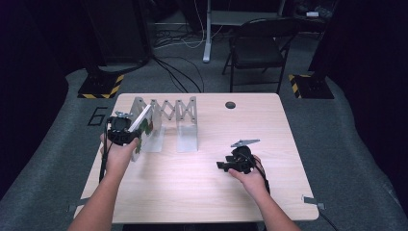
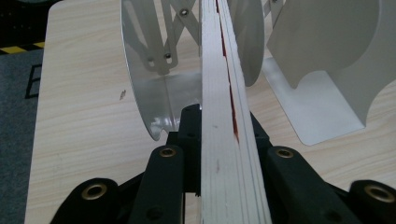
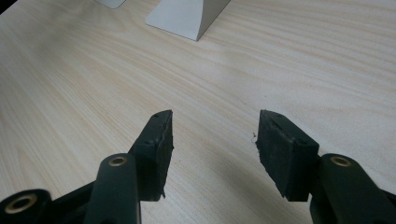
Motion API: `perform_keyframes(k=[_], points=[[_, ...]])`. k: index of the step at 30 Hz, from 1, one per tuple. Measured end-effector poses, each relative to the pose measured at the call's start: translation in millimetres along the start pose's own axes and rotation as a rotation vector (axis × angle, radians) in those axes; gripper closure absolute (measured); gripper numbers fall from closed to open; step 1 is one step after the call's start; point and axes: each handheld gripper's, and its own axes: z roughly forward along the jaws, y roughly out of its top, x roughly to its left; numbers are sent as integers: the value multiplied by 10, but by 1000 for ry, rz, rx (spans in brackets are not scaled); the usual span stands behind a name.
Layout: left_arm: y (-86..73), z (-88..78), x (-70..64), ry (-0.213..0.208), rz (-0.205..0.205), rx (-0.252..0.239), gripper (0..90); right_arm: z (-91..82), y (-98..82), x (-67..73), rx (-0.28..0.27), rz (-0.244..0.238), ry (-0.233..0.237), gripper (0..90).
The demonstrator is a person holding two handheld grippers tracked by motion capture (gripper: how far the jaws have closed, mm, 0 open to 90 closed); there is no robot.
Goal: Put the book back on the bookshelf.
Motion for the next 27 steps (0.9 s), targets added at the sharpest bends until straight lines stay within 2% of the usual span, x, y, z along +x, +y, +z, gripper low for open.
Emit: perform_keyframes(k=[3,5,8,12,22,27], points=[[-25,56,-4,17,-7,6,757,0,0,1,-1,-1,1,458],[-27,78,-9,26,4,10,757,1,0,3,1,-2,2,458],[-44,108,-23,18,-19,1,757,1,0,3,1,-3,3,458],[-67,145,-33,31,-18,4,757,-2,0,-8,-2,-5,3,458],[-144,234,-58,49,-55,-21,755,9,-3,-3,4,-8,2,458],[-157,262,-99,71,-41,-17,755,8,-2,-4,4,-14,2,457]])
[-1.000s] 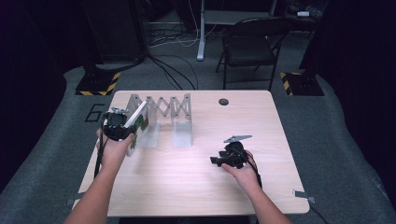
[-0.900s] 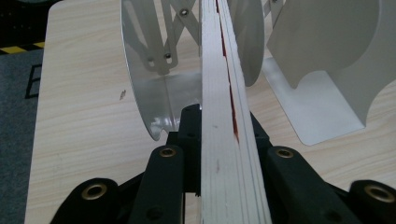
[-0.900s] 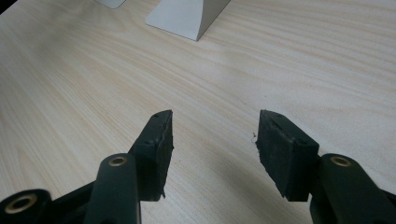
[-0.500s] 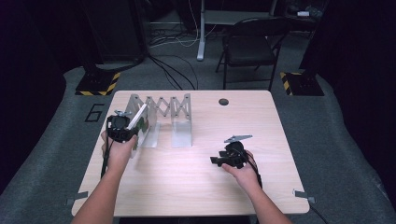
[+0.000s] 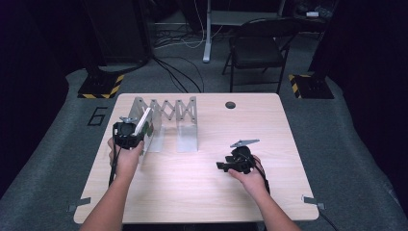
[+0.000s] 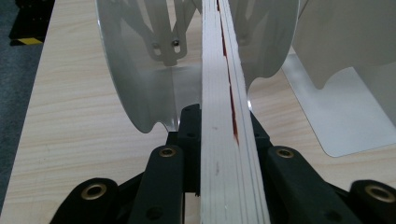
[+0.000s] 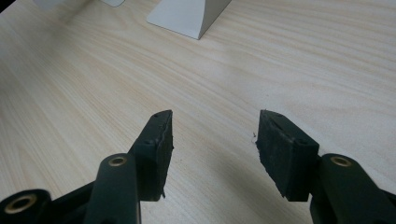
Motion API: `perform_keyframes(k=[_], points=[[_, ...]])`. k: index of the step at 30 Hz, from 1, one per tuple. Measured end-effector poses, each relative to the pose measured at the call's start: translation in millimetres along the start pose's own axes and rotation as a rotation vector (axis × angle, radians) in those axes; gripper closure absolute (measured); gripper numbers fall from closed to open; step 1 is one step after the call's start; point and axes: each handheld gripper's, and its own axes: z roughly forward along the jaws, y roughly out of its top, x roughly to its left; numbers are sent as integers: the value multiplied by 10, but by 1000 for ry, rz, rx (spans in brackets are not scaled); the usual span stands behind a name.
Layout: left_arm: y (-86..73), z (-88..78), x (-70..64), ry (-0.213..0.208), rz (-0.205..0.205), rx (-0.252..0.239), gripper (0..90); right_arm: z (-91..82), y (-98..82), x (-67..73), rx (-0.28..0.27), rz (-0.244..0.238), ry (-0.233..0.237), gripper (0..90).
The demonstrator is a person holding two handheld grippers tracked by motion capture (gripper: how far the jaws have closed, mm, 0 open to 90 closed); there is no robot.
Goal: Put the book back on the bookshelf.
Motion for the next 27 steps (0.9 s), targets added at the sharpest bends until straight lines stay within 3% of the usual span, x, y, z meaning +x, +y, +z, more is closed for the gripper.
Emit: perform_keyframes(k=[7,11,27], points=[[-18,25,8,14,-8,12,753,0,0,3,0,3,3,457],[-37,24,9,28,8,9,754,0,0,-1,1,-1,1,457],[-85,29,101,36,-47,10,749,6,0,-1,0,4,3,456]])
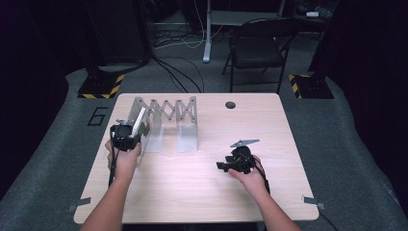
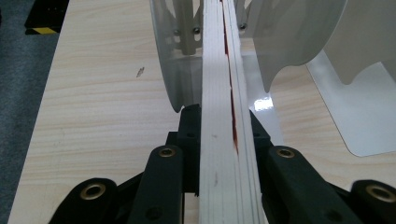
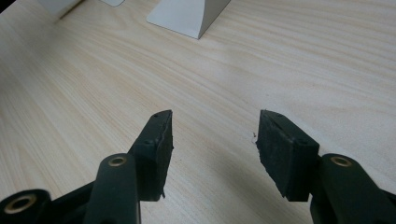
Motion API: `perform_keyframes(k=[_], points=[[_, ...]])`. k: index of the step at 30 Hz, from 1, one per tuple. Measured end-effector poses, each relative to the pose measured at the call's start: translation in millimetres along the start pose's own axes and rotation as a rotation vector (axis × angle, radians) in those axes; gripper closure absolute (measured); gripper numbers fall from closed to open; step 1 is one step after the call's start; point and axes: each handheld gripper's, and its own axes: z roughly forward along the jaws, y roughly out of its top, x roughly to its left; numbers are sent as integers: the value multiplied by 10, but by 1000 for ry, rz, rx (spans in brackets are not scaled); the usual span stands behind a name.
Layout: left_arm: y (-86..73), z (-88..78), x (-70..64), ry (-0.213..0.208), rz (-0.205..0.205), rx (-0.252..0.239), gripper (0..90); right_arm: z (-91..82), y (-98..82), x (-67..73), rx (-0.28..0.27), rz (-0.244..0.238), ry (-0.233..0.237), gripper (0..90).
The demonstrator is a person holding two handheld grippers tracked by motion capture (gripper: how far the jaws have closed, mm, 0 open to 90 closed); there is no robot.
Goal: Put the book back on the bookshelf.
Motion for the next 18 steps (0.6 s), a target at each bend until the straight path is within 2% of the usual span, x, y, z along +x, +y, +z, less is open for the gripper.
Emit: perform_keyframes(k=[7,15,18], points=[[-24,41,-6,-8,4,14,745,0,0,2,0,-3,0,456],[-20,61,3,-18,-3,1,745,13,2,-3,-2,-13,0,456],[-21,64,1,-20,-2,-1,744,10,1,4,2,-2,0,456]])
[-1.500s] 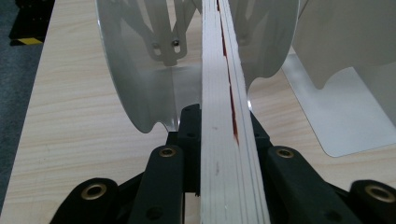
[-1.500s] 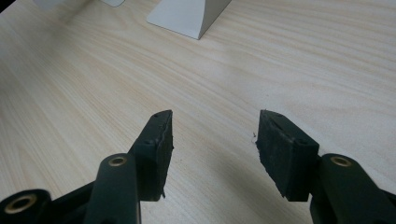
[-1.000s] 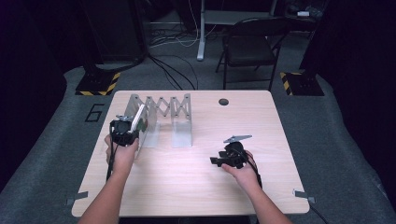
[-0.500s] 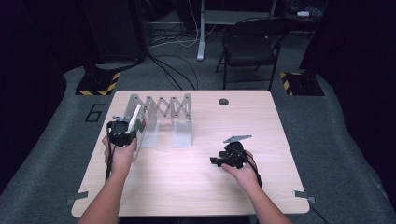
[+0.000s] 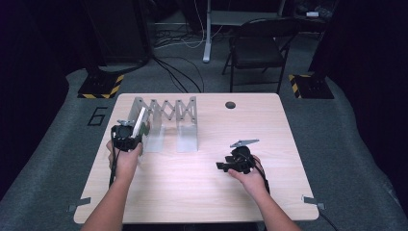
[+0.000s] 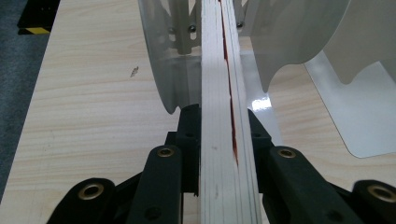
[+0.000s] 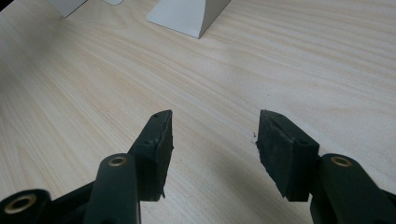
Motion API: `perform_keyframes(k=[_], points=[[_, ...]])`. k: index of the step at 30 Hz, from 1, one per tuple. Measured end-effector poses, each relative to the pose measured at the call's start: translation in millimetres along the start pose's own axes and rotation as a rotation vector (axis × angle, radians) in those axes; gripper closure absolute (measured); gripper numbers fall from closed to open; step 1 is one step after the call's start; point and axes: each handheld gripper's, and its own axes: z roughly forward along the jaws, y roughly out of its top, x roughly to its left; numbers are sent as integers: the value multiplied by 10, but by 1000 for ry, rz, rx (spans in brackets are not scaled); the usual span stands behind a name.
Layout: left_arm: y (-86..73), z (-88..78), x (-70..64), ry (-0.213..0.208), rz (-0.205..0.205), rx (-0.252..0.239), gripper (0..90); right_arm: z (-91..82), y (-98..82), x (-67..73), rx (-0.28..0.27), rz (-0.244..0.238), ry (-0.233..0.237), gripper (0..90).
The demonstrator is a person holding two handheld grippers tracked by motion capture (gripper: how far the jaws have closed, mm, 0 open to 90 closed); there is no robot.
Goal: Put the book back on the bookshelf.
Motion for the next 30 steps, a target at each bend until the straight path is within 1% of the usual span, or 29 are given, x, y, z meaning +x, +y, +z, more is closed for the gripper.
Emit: perform_keyframes(k=[1,2,3,7,9,11,14,15,19,20,22,24,25,30], points=[[1,1,3,-2,2,0,744,2,1,-6,-4,-10,-1,456],[4,0,9,-3,6,3,744,2,1,-6,-4,-10,-1,456],[3,5,13,-6,4,-5,744,3,2,-4,-4,-13,0,457],[0,5,4,-14,-2,-7,738,9,2,-4,-1,-14,-2,456],[1,5,-2,-11,2,-15,731,11,2,-7,-5,-19,-2,456],[-3,-7,-17,-7,-1,-15,708,6,2,-6,-5,-16,-3,456],[-6,-25,-24,-4,12,-11,695,-6,0,3,3,6,-1,456],[-9,-36,-23,-5,16,-18,688,-5,-1,-5,-2,-5,0,456],[-9,-83,-26,-12,13,-29,647,-4,0,4,2,4,0,456],[-10,-97,-20,-11,21,-31,635,1,1,-5,-4,-11,-1,456],[-16,-115,-19,-13,18,-44,614,-1,1,-4,-5,-14,-3,456],[-19,-142,-16,-20,28,-37,598,-2,1,-3,-4,-10,-1,456],[-21,-146,-17,-23,25,-40,590,-6,1,1,2,-1,-1,457],[-39,-198,-19,-23,34,-37,548,-7,-1,6,-1,-2,-3,456]])
